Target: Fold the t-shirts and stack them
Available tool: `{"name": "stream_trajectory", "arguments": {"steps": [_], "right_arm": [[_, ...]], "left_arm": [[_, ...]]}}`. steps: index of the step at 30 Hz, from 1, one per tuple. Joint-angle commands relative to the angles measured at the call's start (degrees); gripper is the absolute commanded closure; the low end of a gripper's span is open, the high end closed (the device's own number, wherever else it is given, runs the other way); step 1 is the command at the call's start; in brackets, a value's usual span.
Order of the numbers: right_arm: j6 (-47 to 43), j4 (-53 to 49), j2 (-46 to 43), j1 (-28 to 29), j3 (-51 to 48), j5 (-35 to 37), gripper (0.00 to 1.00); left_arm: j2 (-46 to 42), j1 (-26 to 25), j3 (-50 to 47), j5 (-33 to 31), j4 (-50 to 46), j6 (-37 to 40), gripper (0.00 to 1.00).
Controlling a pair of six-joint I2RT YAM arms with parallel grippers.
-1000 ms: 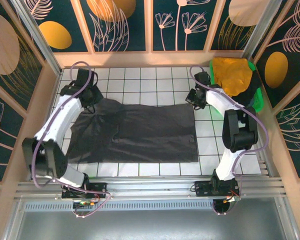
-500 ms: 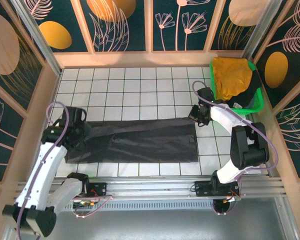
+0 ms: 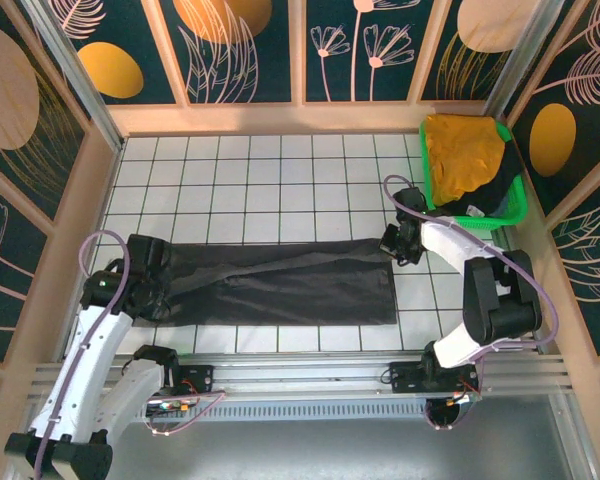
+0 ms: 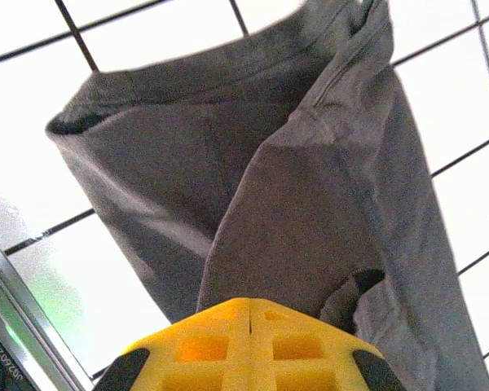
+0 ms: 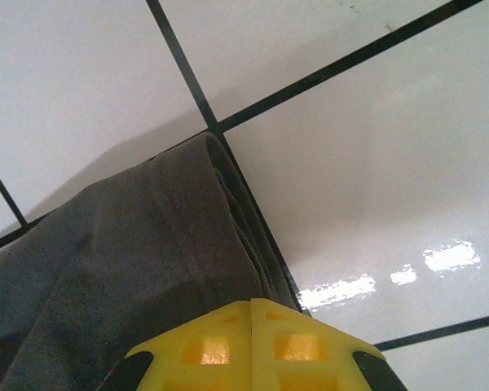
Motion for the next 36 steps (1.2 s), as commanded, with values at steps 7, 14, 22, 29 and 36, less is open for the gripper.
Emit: {"name": "stream_trajectory", "arguments": {"steps": [7,14,22,29,36], "right_arm": [[0.29,-4.99,-4.61,0.59,-1.54,0.33,1.0],[0.92,-6.22,-5.87,0.94,-5.33,-2.14,1.0],[1.0,-8.12,-7.69,0.83,-5.07,-3.34,0.93],[0.94,-8.78,-7.84,0.46,-5.78,-1.78,0.85],[0.71,-7.12,-13.36,1.4,-1.91,1.84,0.71]], "left_arm": [[-1.29,-0.2,-0.1,-4.32,-6.75,-3.84,1.0],[-2.26,-0.2,-4.97,-3.16,-4.73,-4.11,1.0],[0.18,-0.19,-10.06,-0.14,2.44,-3.06,1.0],[1.74,-0.2,-9.45,-2.15,2.98,-2.7,1.0],[3.54,-0.19,-8.58,-1.44,5.89,-0.57,0.68]]}}
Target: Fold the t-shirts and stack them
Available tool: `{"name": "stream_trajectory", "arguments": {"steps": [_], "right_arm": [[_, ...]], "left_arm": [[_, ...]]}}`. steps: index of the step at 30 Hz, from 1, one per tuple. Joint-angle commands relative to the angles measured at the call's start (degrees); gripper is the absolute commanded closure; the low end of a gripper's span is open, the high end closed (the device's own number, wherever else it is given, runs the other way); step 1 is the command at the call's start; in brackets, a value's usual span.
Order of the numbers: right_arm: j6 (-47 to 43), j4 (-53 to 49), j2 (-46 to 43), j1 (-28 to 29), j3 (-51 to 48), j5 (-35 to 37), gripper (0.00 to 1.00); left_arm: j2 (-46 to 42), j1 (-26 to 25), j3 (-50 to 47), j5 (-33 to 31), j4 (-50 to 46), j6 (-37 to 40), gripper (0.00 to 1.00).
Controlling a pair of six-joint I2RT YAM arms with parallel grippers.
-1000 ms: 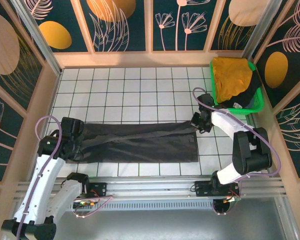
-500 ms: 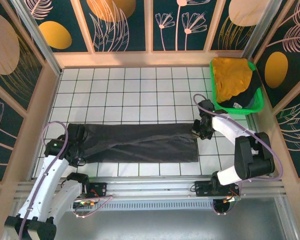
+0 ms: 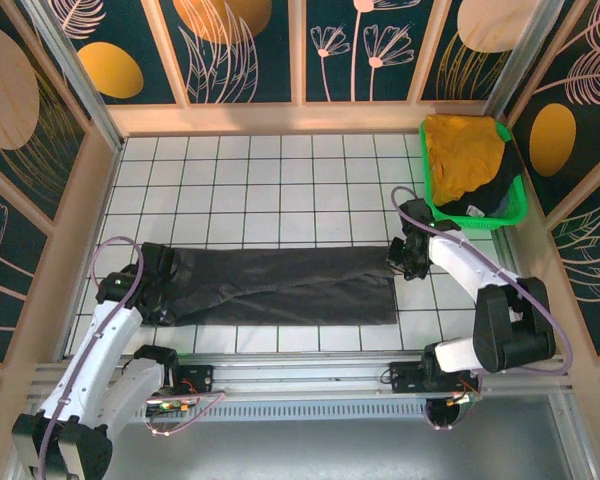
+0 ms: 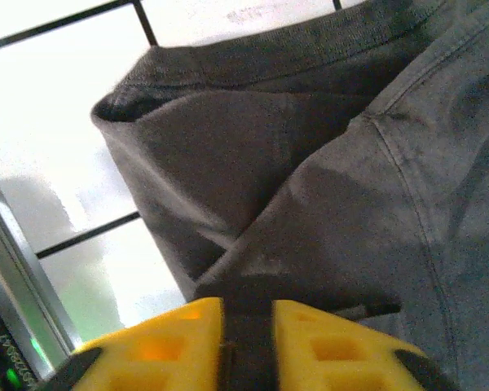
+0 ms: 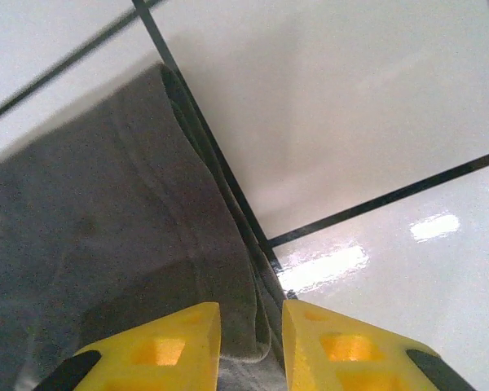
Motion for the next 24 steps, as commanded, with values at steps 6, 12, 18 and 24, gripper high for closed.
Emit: {"name": "stream_trajectory", "arguments": {"steps": [6,12,18,24], "right_arm": [[-0.06,8.52,2.57,2.04,3.36,-9.89,0.76],[-2.63,7.62,11.55,5.9,7.38,-16.47,0.97],[-4.74,2.72,15.72,4.26,0.84,-15.84,0.98],[-1.6,4.31,12.71,-0.63,-3.16,-9.1,0.77]], "left_arm": [[6.9,-0.2,6.34,-1.54,5.97,5.82,0.62],[16.55,-0.2,9.58,2.2,17.14,10.29,0.63],[29.28,1.83,9.82,6.27,25.18,15.29,0.66],[37.51,9.63,9.02,8.72,32.06,21.27,0.66]]}}
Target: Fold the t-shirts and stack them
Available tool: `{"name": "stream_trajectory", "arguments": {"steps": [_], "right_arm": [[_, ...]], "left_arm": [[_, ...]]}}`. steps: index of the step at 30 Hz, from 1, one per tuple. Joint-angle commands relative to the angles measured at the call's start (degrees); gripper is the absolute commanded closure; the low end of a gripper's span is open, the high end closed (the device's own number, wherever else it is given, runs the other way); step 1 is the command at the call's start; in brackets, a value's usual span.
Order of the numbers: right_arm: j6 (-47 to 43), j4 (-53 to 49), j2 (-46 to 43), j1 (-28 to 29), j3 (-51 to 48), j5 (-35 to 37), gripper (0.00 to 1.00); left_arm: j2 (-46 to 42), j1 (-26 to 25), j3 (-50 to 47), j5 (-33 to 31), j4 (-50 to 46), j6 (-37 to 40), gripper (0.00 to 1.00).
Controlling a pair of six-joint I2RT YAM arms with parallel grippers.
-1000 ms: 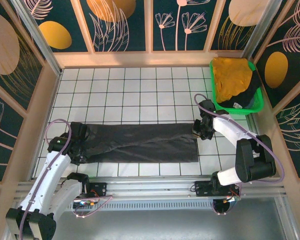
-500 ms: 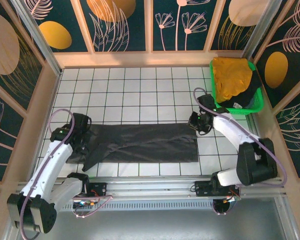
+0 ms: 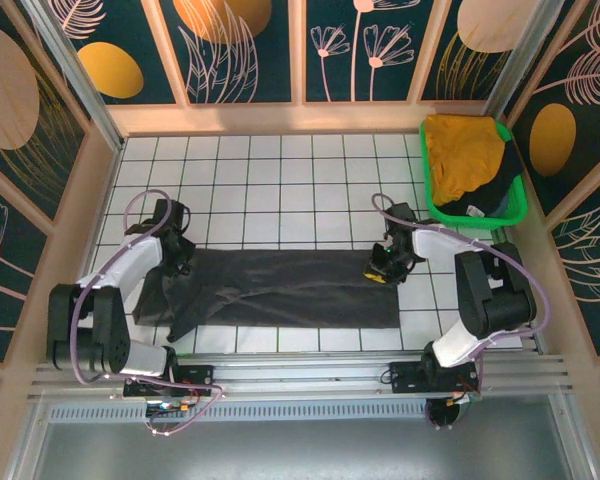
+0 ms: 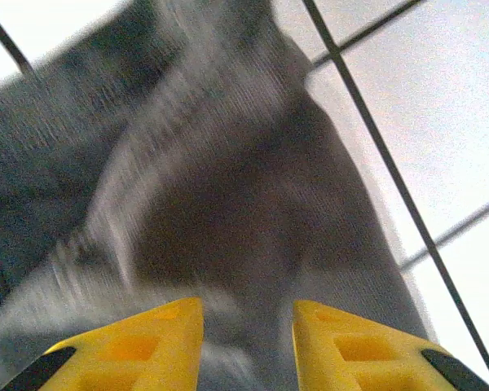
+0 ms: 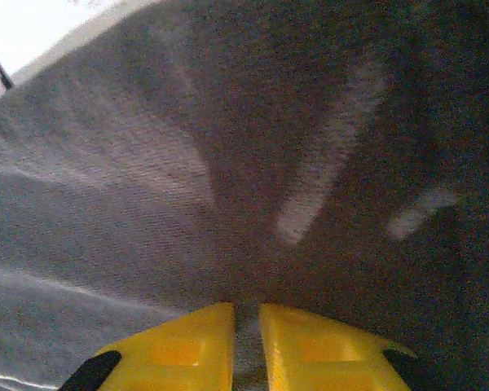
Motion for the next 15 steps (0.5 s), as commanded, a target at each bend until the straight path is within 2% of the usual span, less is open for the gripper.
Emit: {"name": "stream_trajectory", "arguments": {"steps": [1,4,8,15], "right_arm": [[0.96,-2.14,-0.12,-2.35,-2.81,7.56,0.74],[1.55,0.57,1.68,-3.67,-2.62,7.01,0.7],[1.26,1.16,6.54,-5.2,2.04,9.31,0.69],[-2.1,-0.82,20.88,-9.87,21.6,14.67,0.69]], "left_arm": [[4.35,3.16,1.02,1.11,4.82,6.84,0.66],[9.59,4.9,3.21,1.41,5.22,10.88,0.67],[14.47,6.62,4.71,2.34,7.03,13.34,0.69],[23.28,6.67,16.27,4.37,8.24,15.81,0.68]]}}
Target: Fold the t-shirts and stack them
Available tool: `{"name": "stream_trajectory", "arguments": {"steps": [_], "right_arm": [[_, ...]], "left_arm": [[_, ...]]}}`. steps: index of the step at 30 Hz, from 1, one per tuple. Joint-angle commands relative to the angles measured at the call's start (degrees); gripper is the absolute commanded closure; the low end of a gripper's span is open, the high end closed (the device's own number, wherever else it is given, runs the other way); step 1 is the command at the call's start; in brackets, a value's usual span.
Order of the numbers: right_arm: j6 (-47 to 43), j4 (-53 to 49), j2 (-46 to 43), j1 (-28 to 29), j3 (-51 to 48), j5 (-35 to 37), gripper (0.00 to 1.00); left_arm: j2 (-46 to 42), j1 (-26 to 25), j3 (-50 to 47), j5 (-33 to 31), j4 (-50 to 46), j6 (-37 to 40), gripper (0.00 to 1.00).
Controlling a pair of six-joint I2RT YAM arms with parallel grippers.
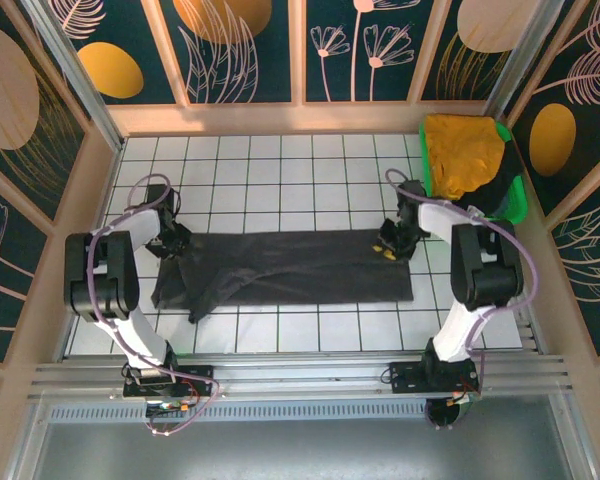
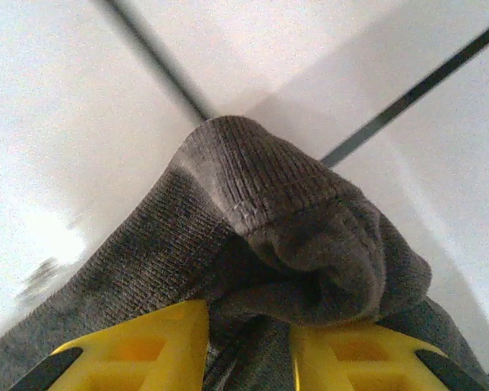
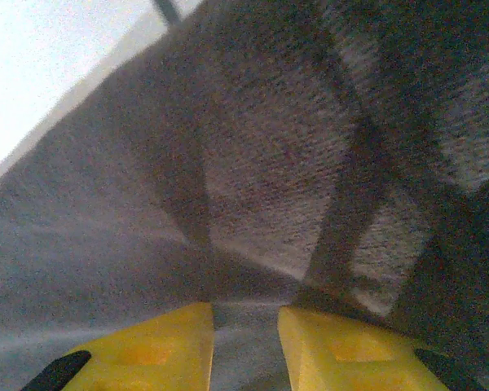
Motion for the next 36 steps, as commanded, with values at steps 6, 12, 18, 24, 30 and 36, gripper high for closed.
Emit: {"name": "stream_trajectory", "arguments": {"steps": [6,12,18,24,30,36], "right_arm": [[-8.49,-1.34,16.21,-2.9,25.14,7.3,0.64],[-12.06,0.18,7.61,3.16,27.75,7.09,0.5],[-10.43,9.73,-1.73,8.56,17.11,-18.19,0.41],[-5.49,13.93,-5.15,13.09,12.17,-23.75,0.4],[-3.54,14.95,-5.62,13.18,11.94,-23.53,0.4],[-3.39,14.82,-5.47,13.19,11.81,-22.92,0.4]], "left_arm": [[10.03,0.64,16.27,0.93,0.07,6.63,0.64],[-2.83,-4.63,14.82,-1.96,0.42,9.76,0.57],[-8.89,-11.75,1.18,17.46,11.42,11.35,0.56],[-4.18,-15.76,1.24,21.35,11.44,16.12,0.53],[1.04,-16.88,0.47,19.98,11.48,18.16,0.52],[0.2,-18.84,-0.48,19.98,11.57,17.7,0.58]]}}
